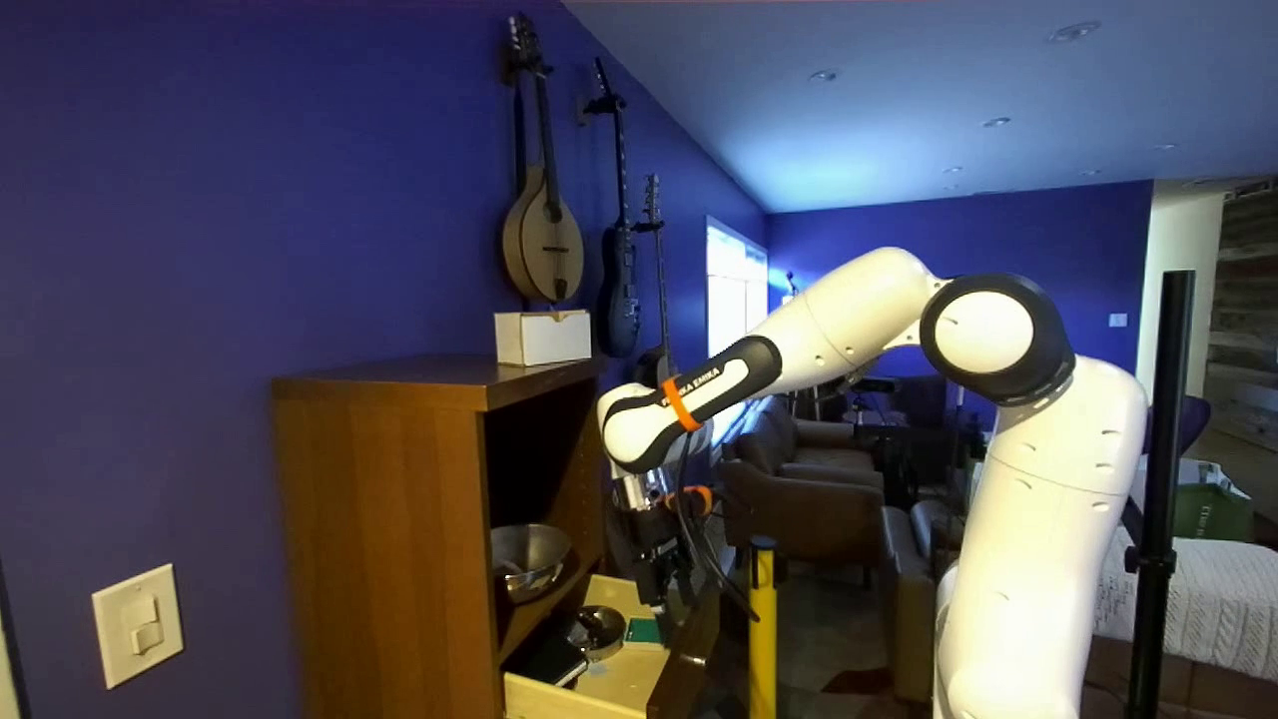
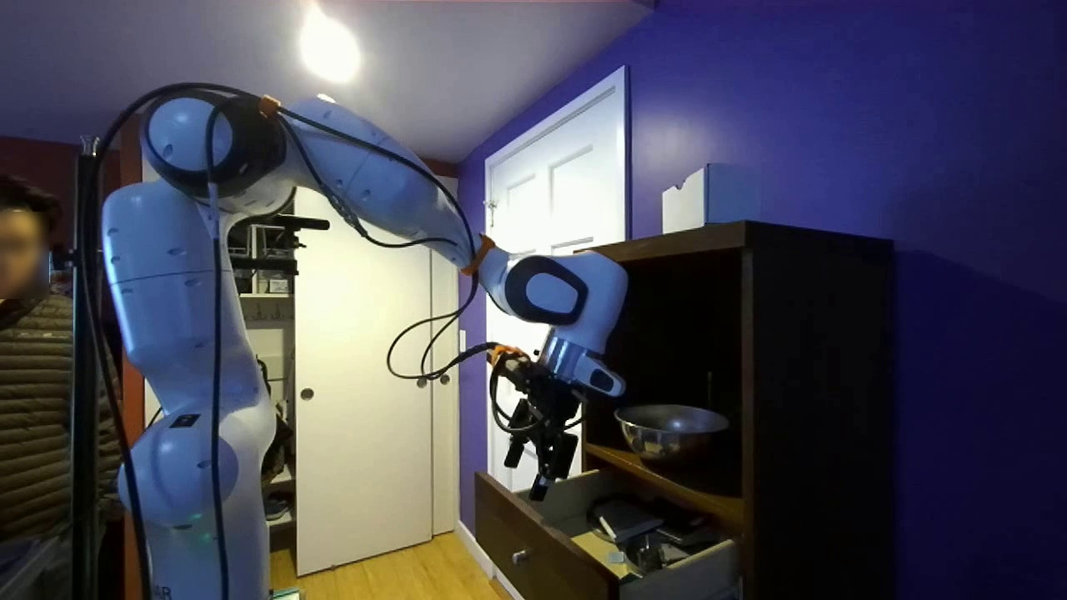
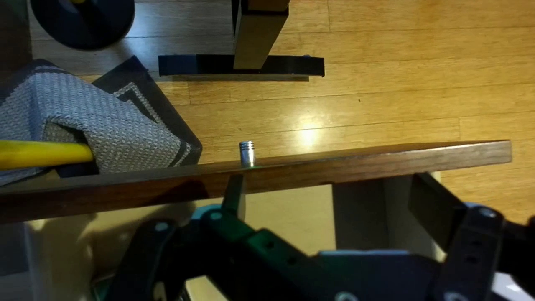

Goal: Open the first top drawer

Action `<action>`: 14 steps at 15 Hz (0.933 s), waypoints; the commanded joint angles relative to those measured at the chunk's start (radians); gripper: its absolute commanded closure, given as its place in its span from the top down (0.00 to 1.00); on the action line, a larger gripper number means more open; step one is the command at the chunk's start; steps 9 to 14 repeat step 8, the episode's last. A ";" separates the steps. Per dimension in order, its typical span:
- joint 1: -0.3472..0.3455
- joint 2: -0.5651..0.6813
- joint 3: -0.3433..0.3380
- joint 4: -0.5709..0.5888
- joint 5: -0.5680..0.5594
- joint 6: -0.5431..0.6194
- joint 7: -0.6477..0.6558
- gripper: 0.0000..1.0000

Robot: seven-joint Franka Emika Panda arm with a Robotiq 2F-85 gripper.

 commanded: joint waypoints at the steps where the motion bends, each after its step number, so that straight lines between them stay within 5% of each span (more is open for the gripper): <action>1: -0.020 -0.105 -0.011 -0.050 -0.024 0.058 0.021 1.00; 5: -0.024 -0.175 -0.016 -0.083 -0.056 0.163 -0.021 1.00; 14: -0.017 -0.142 -0.020 -0.047 -0.045 0.139 -0.007 1.00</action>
